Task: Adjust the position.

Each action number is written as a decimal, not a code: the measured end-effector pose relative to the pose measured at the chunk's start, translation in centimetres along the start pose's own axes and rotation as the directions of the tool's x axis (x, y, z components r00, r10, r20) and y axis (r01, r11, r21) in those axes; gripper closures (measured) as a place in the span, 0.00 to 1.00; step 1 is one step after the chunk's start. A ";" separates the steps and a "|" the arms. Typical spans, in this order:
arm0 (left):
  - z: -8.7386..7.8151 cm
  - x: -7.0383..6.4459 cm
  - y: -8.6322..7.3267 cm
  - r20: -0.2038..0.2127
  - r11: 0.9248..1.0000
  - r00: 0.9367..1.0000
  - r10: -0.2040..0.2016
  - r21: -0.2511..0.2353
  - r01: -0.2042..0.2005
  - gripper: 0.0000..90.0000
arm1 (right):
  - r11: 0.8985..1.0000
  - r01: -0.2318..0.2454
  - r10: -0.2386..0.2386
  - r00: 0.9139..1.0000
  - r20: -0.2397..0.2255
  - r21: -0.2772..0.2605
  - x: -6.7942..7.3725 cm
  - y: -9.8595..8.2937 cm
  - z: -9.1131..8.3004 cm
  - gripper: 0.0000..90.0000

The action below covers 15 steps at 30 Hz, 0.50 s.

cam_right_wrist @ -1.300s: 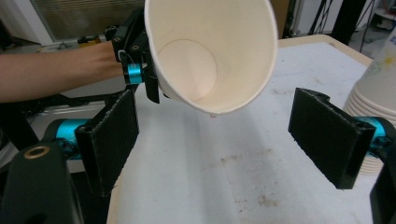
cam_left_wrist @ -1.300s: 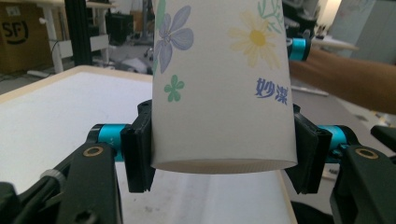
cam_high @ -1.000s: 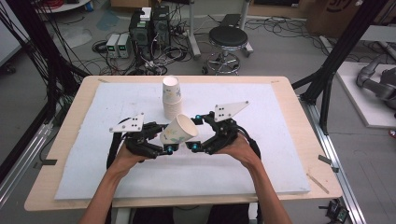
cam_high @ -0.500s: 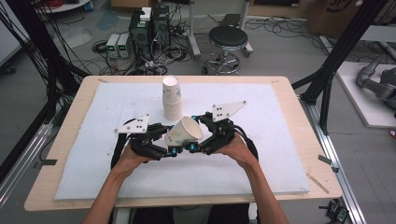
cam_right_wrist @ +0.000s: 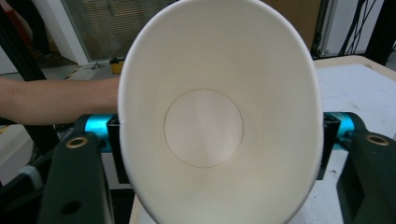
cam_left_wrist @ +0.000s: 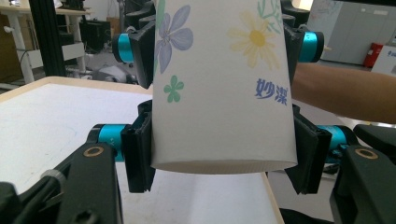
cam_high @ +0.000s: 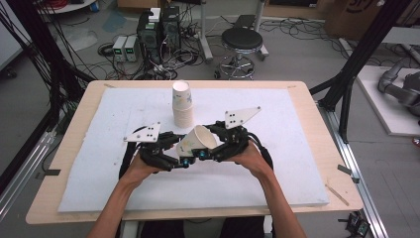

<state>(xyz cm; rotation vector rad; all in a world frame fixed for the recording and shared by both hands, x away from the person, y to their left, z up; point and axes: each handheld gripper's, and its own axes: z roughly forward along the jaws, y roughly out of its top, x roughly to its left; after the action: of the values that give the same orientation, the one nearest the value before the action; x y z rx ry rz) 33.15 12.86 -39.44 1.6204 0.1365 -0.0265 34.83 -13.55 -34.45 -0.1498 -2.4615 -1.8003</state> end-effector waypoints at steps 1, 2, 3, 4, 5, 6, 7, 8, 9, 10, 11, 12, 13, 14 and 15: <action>0.0 0.0 0.0 -0.001 1.000 1.000 0.000 0.001 0.000 0.41 | 1.000 0.003 -0.003 1.000 -0.001 0.000 0.0 0.0 0.0 0.36; 0.0 0.0 0.0 0.001 1.000 1.000 0.002 0.002 -0.002 0.41 | 1.000 0.001 -0.001 1.000 -0.001 0.001 0.0 0.0 0.0 0.37; 0.0 0.0 0.0 0.003 1.000 1.000 0.002 0.002 -0.002 0.41 | 1.000 0.003 -0.003 1.000 -0.003 0.002 0.0 0.0 0.0 0.37; 0.0 0.0 0.0 0.004 1.000 1.000 0.002 0.002 -0.002 0.41 | 1.000 0.003 -0.003 1.000 -0.004 0.002 0.0 0.0 0.0 0.38; 0.0 0.0 0.0 0.005 1.000 1.000 0.001 0.002 -0.001 0.41 | 1.000 0.003 -0.003 1.000 -0.006 0.002 0.0 0.0 0.0 0.39; -0.1 0.1 0.0 0.005 1.000 1.000 0.006 0.003 -0.006 0.41 | 1.000 0.003 -0.003 1.000 -0.006 0.003 0.0 0.0 0.0 0.39; -0.1 0.0 0.0 0.007 1.000 1.000 0.005 0.004 -0.005 0.41 | 1.000 0.005 -0.005 1.000 -0.009 0.001 0.0 0.0 0.0 0.40; -0.1 0.0 0.0 0.006 1.000 1.000 0.003 0.003 -0.003 0.41 | 1.000 0.004 -0.004 1.000 -0.010 0.001 0.0 0.0 0.0 0.40; -0.1 0.0 0.0 0.006 1.000 1.000 0.007 0.004 -0.007 0.41 | 1.000 0.004 -0.004 1.000 -0.013 0.002 0.1 0.0 0.0 0.40; 0.0 0.0 0.0 0.001 1.000 1.000 0.006 0.005 -0.006 0.41 | 1.000 0.005 -0.005 1.000 -0.012 0.001 0.1 0.0 0.0 0.40; 0.0 -0.1 0.0 -0.012 1.000 1.000 0.007 0.007 -0.007 0.37 | 1.000 0.007 -0.007 1.000 -0.011 0.004 0.1 0.0 0.0 0.40; 0.1 -0.2 0.0 -0.034 1.000 0.999 0.008 0.012 -0.008 0.30 | 1.000 0.011 -0.011 1.000 -0.010 0.005 0.1 0.0 0.1 0.40; 0.2 -0.1 0.0 -0.042 1.000 0.999 -0.002 0.016 0.003 0.21 | 1.000 0.011 -0.011 1.000 -0.008 0.005 0.1 0.0 0.1 0.40; 0.2 -0.1 0.0 -0.035 1.000 0.999 -0.012 0.015 0.013 0.16 | 1.000 0.009 -0.009 1.000 -0.007 0.004 0.1 0.0 0.0 0.40; 0.3 0.0 -0.1 -0.042 1.000 0.999 -0.013 0.018 0.014 0.13 | 1.000 0.007 -0.007 1.000 -0.004 0.001 0.1 0.0 0.0 0.40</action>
<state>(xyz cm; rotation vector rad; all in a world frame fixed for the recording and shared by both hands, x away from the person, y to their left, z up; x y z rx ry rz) 33.12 12.61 -39.51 1.6394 0.1802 -0.0038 34.73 -13.54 -34.42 -0.1371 -2.4637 -1.7999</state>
